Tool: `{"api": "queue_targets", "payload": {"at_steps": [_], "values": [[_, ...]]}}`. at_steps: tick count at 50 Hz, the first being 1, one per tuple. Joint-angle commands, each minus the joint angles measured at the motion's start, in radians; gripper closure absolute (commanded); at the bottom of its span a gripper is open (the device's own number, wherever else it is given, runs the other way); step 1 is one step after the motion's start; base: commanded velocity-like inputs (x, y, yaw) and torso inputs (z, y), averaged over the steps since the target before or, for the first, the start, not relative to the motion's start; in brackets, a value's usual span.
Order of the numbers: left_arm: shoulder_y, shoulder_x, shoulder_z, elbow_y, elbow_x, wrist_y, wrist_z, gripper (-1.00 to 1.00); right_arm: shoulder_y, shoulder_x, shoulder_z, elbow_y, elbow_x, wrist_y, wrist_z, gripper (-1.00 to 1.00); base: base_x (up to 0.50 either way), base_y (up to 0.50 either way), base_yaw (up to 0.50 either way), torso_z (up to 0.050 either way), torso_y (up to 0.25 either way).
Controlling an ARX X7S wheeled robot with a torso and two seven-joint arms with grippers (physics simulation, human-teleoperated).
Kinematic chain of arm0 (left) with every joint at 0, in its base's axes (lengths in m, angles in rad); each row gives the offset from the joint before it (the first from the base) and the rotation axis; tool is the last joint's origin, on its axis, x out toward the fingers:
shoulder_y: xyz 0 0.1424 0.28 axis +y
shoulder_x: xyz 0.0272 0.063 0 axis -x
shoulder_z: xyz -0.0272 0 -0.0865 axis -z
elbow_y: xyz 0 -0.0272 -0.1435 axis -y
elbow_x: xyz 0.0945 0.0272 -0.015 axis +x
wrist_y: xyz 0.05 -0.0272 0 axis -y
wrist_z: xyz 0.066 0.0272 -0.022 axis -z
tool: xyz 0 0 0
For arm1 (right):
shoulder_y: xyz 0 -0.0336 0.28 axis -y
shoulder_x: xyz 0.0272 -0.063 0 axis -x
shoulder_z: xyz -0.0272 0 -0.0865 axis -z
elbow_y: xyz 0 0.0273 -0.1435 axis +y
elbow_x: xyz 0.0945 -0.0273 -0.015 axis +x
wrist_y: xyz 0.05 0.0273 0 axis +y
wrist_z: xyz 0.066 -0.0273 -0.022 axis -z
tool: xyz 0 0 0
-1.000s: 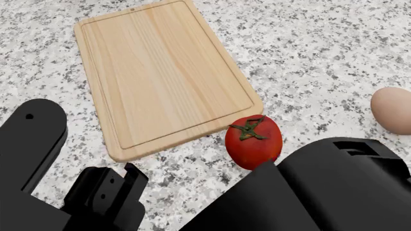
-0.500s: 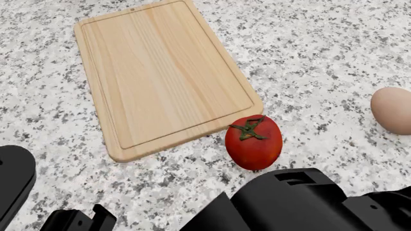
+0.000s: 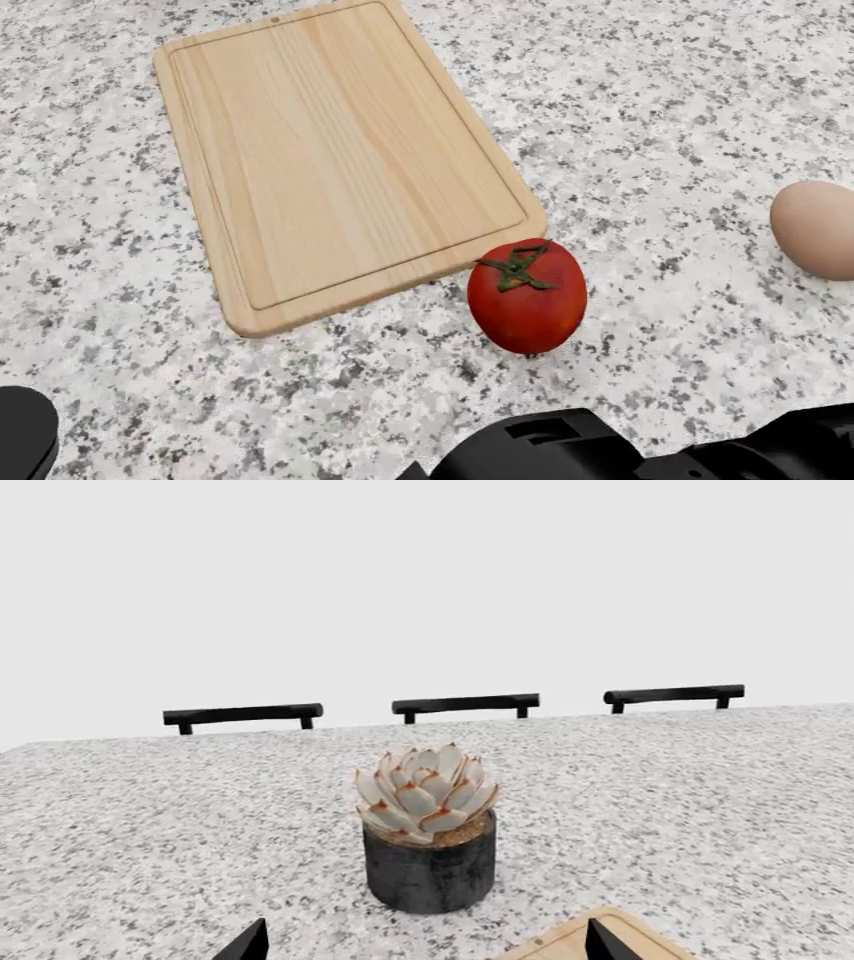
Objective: Clear the non-vegetable object off the cutting board and place the vegetables onto it.
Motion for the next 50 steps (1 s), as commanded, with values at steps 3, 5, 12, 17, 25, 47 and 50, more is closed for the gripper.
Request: {"api": "queue_targets", "payload": {"at_steps": [3, 5, 12, 17, 25, 47, 50], "values": [[0.013, -0.008, -0.006, 0.003, -0.005, 0.009, -0.003, -1.0, -0.04, -0.03, -0.027, 0.003, -0.025, -0.005, -0.007, -1.0, 0.0, 0.0, 0.0, 0.0, 0.0], [0.013, -0.008, -0.006, 0.002, -0.005, 0.01, -0.004, -1.0, -0.048, -0.035, -0.033, 0.006, -0.034, -0.002, -0.011, -1.0, 0.0, 0.0, 0.0, 0.0, 0.0], [0.009, -0.006, 0.003, -0.005, -0.001, 0.018, -0.001, -1.0, -0.076, -0.051, -0.05, 0.025, -0.065, 0.006, -0.031, -1.0, 0.0, 0.0, 0.0, 0.0, 0.0], [0.009, -0.009, 0.002, -0.004, -0.003, 0.019, -0.002, -1.0, -0.091, -0.064, -0.061, 0.026, -0.079, 0.005, -0.032, -1.0, 0.0, 0.0, 0.0, 0.0, 0.0], [0.023, -0.015, -0.008, 0.004, -0.014, 0.019, -0.011, -1.0, -0.127, -0.073, -0.081, 0.031, -0.104, 0.002, -0.038, -1.0, 0.0, 0.0, 0.0, 0.0, 0.0], [0.047, -0.026, -0.019, 0.013, -0.021, 0.036, -0.017, -1.0, -0.197, -0.07, -0.121, 0.024, -0.142, -0.004, -0.037, -1.0, 0.0, 0.0, 0.0, 0.0, 0.0], [0.048, -0.026, -0.02, 0.01, -0.021, 0.04, -0.017, -1.0, -0.214, -0.065, -0.131, 0.023, -0.153, -0.002, -0.041, -1.0, 0.0, 0.0, 0.0, 0.0, 0.0]]}}
